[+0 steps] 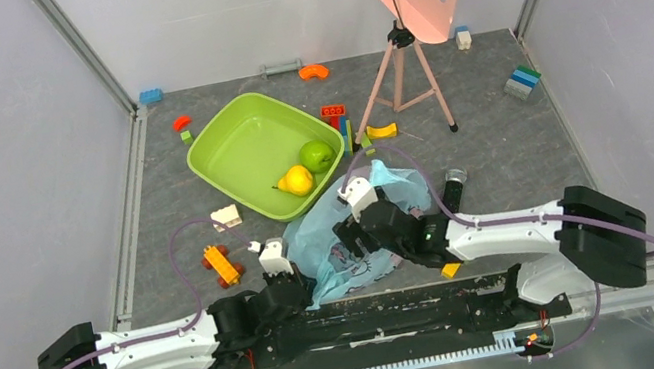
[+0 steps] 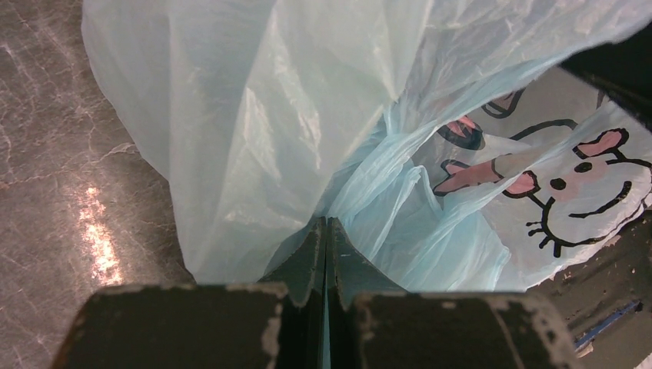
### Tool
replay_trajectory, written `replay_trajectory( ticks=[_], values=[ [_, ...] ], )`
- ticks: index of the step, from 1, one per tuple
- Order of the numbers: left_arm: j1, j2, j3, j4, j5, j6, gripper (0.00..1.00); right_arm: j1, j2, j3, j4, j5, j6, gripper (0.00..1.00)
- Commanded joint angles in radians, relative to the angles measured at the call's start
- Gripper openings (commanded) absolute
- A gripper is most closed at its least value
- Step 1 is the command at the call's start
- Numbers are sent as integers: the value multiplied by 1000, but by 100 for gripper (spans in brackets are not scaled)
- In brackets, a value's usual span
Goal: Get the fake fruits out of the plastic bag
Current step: Adjust the plastic bag at the center of the board.
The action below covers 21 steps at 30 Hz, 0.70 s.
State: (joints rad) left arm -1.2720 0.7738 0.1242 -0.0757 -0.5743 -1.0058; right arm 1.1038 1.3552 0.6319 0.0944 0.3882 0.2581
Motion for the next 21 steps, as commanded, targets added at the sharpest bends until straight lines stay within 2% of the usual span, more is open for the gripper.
replay_trajectory(
  ticks=[1, 12, 21],
  values=[
    [-2, -2, 9, -4, -38, 1, 2, -23, 59, 88, 87, -8, 8, 89],
    [-1, -5, 6, -6, -37, -1, 2, -102, 209, 195, 148, -33, 52, 98],
    [-2, -4, 6, -6, -39, 1, 2, -152, 280, 214, 218, -94, 125, 98]
  ],
)
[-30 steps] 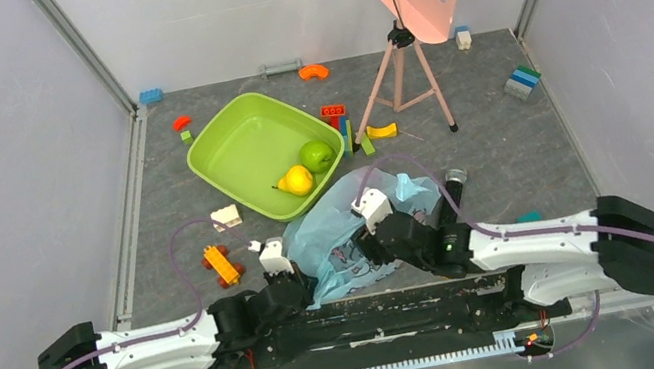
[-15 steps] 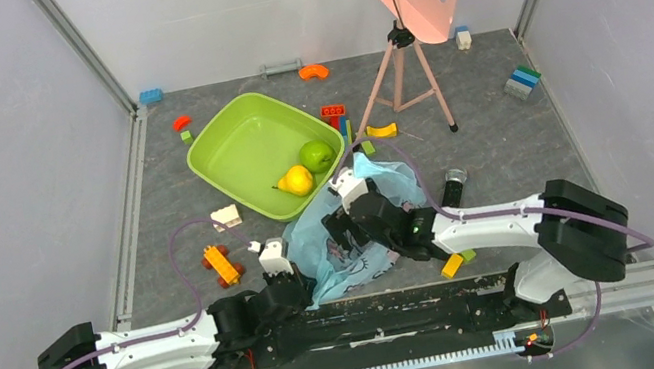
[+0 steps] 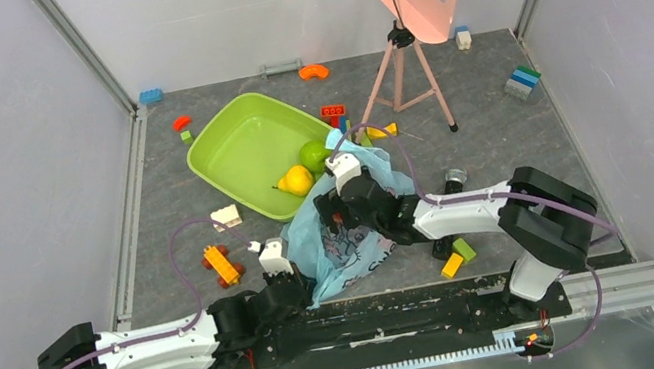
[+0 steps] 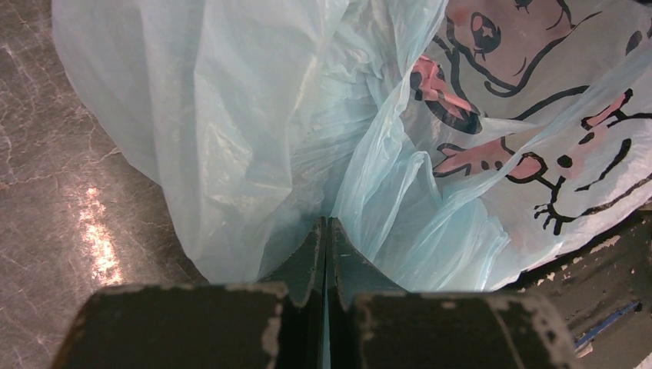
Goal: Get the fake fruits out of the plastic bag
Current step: Adjust the plastic bag at the center of the board, then take out the fake fruit from the plastic bag.
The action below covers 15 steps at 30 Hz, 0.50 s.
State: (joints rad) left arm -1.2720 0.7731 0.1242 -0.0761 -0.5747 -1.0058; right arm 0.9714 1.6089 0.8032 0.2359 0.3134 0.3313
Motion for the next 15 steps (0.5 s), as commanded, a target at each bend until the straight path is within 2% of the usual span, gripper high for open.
replay_trajectory(
  ticks=[1, 15],
  values=[
    [-3, -2, 6, -5, -39, 1, 2, -23, 35, 46, 80, -19, 56, 98],
    [-3, -20, -6, -10, -38, -4, 2, -54, 164, 92, 144, -36, 109, 98]
  ],
)
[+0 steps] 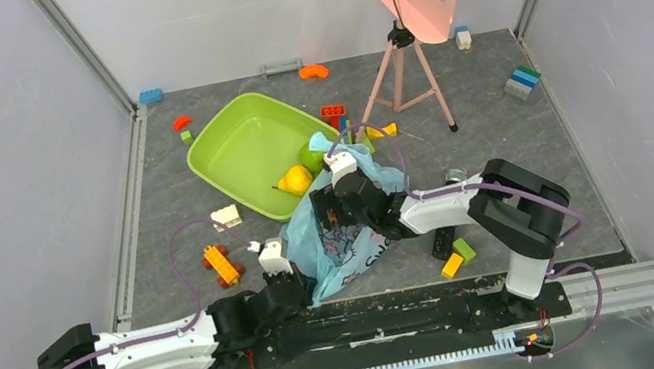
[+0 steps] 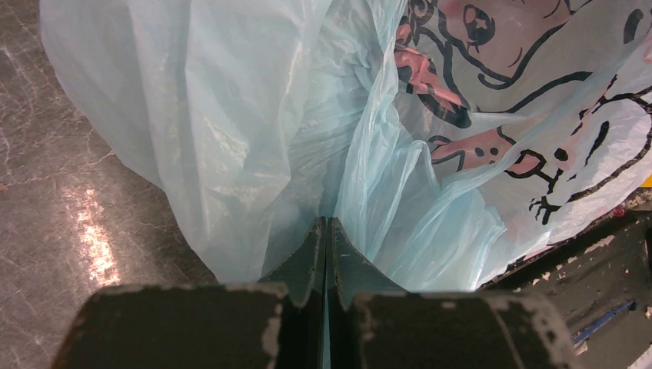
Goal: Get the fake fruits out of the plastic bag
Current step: Take out the fake fruit from the plastic bag.
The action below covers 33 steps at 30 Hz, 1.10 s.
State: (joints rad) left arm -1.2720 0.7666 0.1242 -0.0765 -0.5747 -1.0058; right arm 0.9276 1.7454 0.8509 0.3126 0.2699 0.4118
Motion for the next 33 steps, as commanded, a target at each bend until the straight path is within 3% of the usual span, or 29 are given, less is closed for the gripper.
replay_trajectory(
  ticks=[1, 7, 20, 33],
  values=[
    [-2, -15, -8, -9, -39, -4, 2, -12, 33, 46, 72, 11, 30, 98],
    [-2, -18, -15, -9, -39, -6, 3, -19, 63, 66, 93, 20, 16, 98],
    [-2, -15, -21, -5, -47, -13, 4, -19, 17, 16, 103, 19, -40, 66],
    [-2, -19, -17, -11, -50, -13, 3, -18, -176, -86, -34, -118, -70, 64]
  ],
)
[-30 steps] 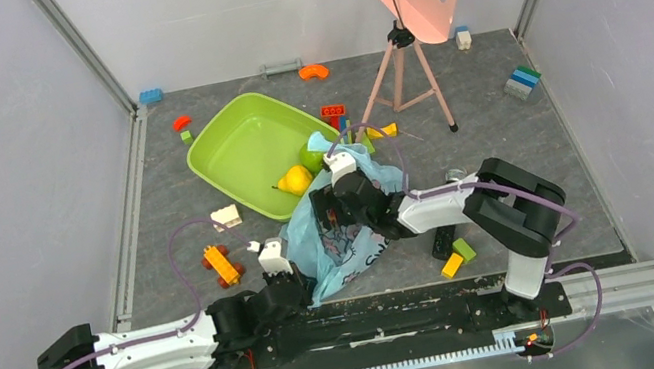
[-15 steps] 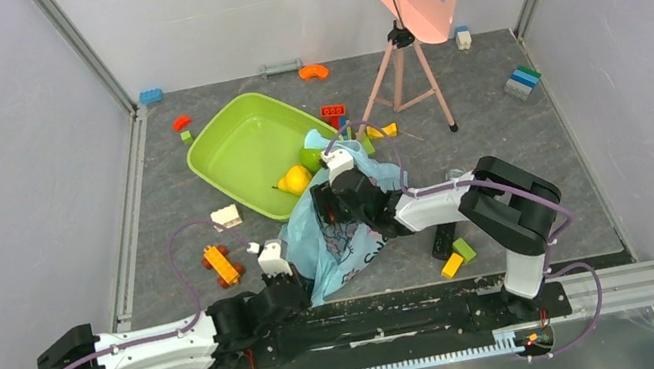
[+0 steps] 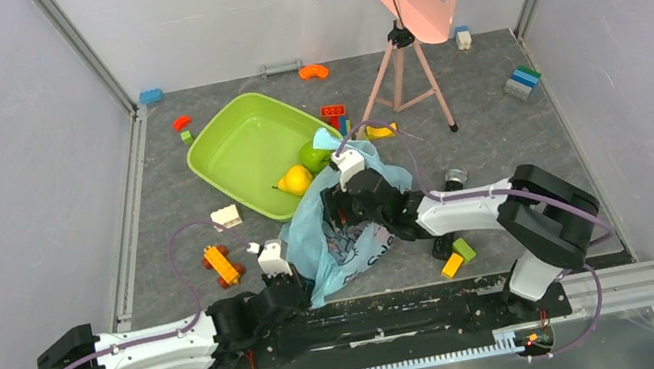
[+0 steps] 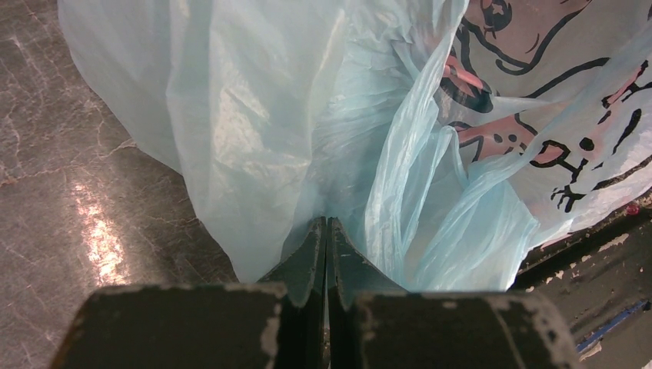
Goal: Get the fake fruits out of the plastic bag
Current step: Take out the fake fruit from the plastic bag.
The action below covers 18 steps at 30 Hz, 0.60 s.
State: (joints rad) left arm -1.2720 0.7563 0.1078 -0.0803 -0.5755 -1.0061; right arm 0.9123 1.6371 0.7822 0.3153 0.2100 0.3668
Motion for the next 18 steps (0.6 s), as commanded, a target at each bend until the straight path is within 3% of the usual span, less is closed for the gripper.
replay_trajectory(
  ticks=[1, 18],
  values=[
    [-2, -9, 0, -9, -49, -14, 3, -3, -85, -28, -51, -67, -28, 64],
    [-3, -6, 1, -13, -47, -15, 3, -1, -437, -170, -228, -149, -26, 65]
  ],
)
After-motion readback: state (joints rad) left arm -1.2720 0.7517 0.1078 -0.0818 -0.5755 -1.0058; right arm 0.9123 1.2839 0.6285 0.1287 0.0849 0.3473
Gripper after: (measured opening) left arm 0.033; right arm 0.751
